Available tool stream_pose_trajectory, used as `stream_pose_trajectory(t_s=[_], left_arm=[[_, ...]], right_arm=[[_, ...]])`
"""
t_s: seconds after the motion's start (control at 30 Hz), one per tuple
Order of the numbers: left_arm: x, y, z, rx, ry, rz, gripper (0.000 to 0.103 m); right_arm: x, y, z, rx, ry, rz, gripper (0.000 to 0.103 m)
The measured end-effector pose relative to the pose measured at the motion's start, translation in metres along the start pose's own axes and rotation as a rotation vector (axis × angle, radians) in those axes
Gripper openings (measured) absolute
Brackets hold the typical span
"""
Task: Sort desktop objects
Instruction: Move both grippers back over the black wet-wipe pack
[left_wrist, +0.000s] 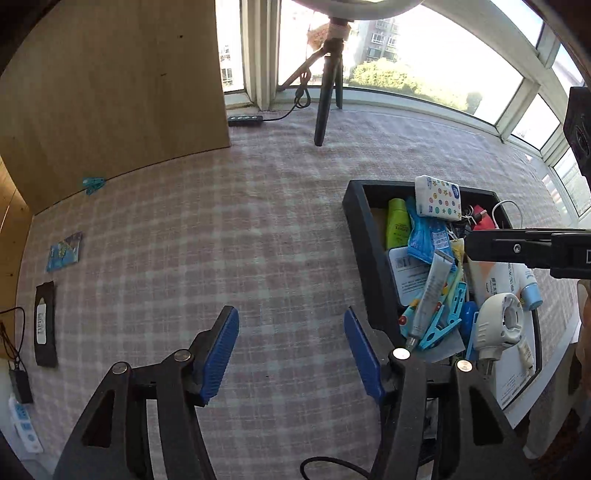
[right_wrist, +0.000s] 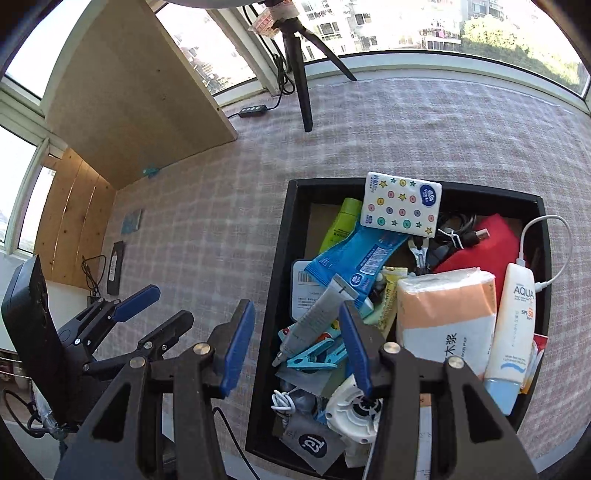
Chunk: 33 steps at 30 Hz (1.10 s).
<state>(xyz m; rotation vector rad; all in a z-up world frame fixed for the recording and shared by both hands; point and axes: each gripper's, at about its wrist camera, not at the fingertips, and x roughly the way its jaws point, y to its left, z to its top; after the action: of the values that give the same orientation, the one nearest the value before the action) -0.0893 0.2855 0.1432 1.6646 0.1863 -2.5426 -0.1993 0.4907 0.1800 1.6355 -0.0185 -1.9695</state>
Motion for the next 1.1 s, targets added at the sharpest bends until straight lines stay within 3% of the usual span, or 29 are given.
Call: stream_pose_trajectory(t_s=[0.3,0.53,0.67,0.87,1.1], left_arm=[[0.007,0.164,-0.033,-0.172,0.041,0.184,0.065],[0.016,0.276,-0.054,-0.304,0.077,0.272,0.066],[0.025,0.329,-0.062,-0.369,0.098,0.281,0.066],[0.043,0.374,-0.065,-0.389,0.129,0.291,0.066],[0.069,0.393,-0.069,-0.382,0.159,0.253,0.067]], right_arm=[[0.074,0.136,0.029,-0.26,0.077,0.015,0.054],[0.13,0.228,0.055,-0.391,0.134,0.042,0.055],[0.163,0.277,0.066,-0.409,0.167,0.092,0.055],[0.225,0.341,0.073,-0.4,0.225,0.144,0.055],[0.296,0.394,0.06,-0.394,0.308,0.15,0.05]])
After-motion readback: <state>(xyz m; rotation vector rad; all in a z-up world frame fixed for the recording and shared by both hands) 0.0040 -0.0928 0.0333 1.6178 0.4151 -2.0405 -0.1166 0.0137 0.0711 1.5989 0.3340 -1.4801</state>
